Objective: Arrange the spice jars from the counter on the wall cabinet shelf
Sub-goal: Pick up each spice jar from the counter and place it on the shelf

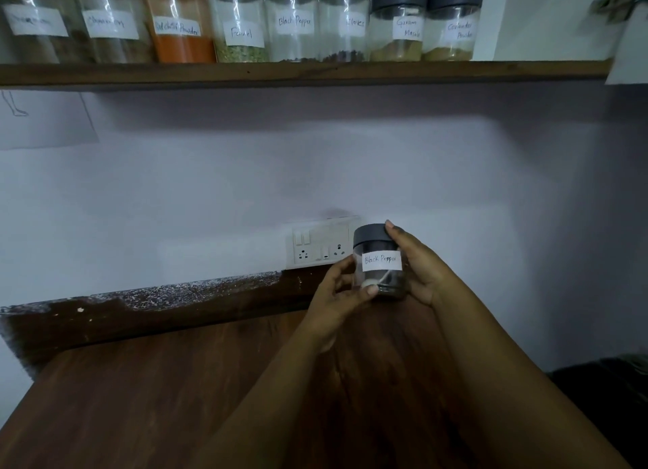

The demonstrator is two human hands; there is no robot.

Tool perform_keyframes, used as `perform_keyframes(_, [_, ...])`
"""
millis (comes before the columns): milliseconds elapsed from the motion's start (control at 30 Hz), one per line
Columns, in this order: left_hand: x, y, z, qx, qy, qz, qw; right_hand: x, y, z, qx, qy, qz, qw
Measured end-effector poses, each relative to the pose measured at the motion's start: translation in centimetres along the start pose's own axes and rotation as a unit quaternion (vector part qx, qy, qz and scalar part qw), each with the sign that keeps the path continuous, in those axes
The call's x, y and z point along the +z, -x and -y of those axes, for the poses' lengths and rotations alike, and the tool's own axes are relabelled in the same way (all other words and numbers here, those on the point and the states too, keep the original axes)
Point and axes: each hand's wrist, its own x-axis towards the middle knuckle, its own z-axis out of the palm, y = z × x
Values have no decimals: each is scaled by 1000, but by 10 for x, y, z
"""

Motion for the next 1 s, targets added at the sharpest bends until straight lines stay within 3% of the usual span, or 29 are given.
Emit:
perform_keyframes(167, [18, -8, -5, 51, -11, -38, 998, -9, 2, 3, 10, -14, -9, 1000])
perform_keyframes(333, [37, -22, -20, 85, -20, -29, 996, -22, 14, 5, -70, 90, 13, 993])
perform_keyframes(533, [78, -45, -58, 189, -138, -4, 972, -51, 18, 46, -177, 99, -29, 979])
perform_keyframes(733, [132, -86, -129, 361, -217, -44, 906, -71, 20, 150, -309, 178, -84, 930])
perform_keyframes(900, [182, -120, -197, 476, -322, -122, 809, -83, 24, 241, -417, 215, -134, 873])
perform_keyframes(1000, [203, -143, -228, 503, -391, -160, 754, -94, 18, 285, -435, 241, -154, 853])
